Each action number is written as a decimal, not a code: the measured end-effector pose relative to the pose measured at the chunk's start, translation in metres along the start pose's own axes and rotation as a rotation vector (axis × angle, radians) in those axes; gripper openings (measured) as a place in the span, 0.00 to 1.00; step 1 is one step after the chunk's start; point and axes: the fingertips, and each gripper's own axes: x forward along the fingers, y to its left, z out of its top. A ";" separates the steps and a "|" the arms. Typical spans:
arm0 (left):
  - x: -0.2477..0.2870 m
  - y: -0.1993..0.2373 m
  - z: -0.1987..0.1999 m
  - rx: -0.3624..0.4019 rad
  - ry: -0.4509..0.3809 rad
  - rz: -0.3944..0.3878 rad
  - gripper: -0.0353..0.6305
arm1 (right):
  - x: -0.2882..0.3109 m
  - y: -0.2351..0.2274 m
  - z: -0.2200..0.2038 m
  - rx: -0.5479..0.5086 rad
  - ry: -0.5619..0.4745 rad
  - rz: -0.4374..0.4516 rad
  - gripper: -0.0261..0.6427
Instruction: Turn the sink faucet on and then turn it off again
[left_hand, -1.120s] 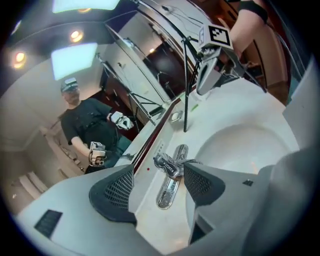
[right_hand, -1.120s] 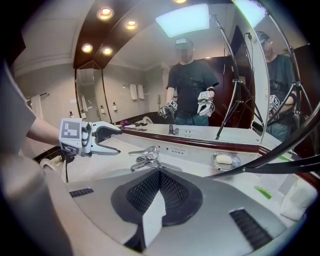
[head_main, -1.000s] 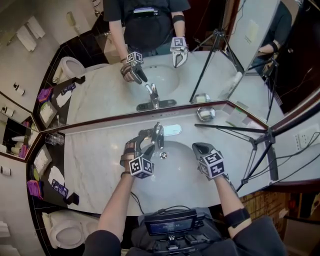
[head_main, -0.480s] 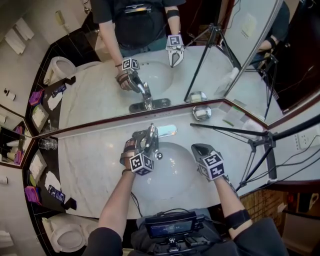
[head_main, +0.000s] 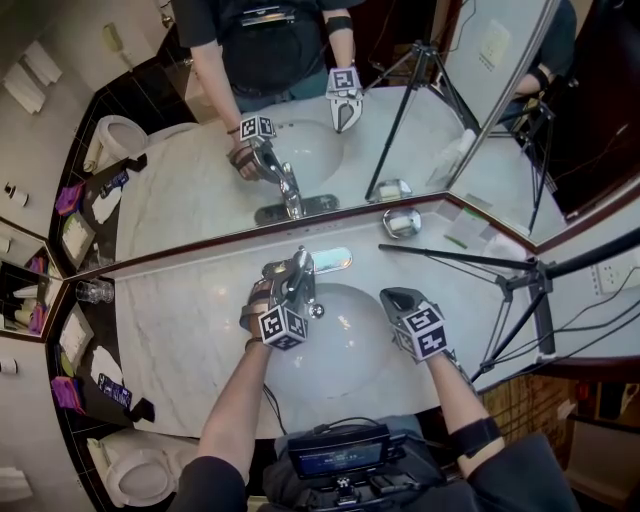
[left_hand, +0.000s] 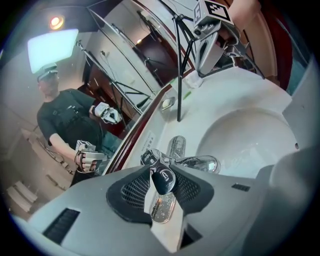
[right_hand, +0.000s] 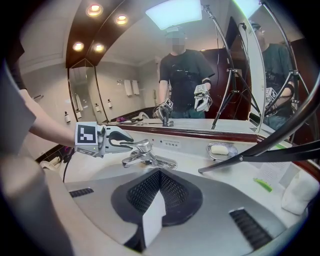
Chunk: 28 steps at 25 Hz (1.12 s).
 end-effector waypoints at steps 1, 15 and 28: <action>0.000 0.000 0.000 -0.004 0.000 -0.002 0.23 | 0.000 0.000 0.000 -0.001 0.000 0.001 0.07; 0.006 0.008 0.004 -0.043 -0.005 -0.071 0.21 | 0.004 0.007 0.001 -0.009 0.001 0.020 0.07; 0.014 0.025 0.017 -0.132 -0.006 -0.159 0.21 | 0.009 0.010 0.000 -0.005 0.002 0.029 0.07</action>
